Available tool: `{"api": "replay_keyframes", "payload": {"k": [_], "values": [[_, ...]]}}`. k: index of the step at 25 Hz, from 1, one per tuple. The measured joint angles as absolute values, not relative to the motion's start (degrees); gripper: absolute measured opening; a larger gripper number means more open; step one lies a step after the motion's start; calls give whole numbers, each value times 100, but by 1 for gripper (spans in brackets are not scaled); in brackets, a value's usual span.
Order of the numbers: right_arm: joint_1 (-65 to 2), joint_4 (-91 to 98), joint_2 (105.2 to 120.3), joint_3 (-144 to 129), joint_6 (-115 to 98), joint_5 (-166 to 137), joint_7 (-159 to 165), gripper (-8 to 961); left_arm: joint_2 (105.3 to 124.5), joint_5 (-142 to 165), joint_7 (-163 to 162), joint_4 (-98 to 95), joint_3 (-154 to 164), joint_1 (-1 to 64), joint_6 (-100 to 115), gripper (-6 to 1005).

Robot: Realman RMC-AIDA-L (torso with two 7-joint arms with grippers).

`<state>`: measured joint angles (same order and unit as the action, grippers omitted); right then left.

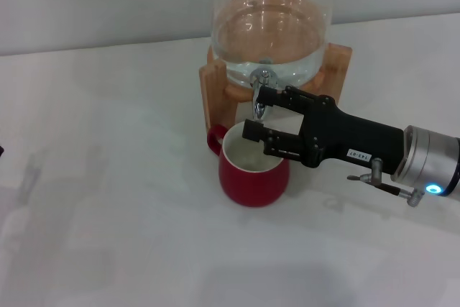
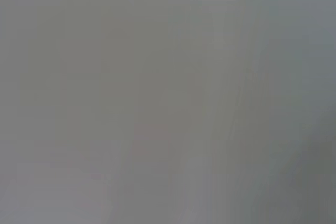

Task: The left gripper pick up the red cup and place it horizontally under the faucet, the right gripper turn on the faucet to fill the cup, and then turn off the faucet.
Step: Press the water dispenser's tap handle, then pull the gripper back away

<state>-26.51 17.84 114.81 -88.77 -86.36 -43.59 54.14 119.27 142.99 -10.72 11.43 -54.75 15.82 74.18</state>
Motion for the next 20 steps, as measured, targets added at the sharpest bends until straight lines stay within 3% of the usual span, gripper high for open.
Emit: {"api": "replay_keyframes", "payload": {"k": [20], "values": [[-2636,1784,11422,-8717,-8572,-4379,5408,780,11927,14299,-1072,1162,-5475,1598,7418,878]]}}
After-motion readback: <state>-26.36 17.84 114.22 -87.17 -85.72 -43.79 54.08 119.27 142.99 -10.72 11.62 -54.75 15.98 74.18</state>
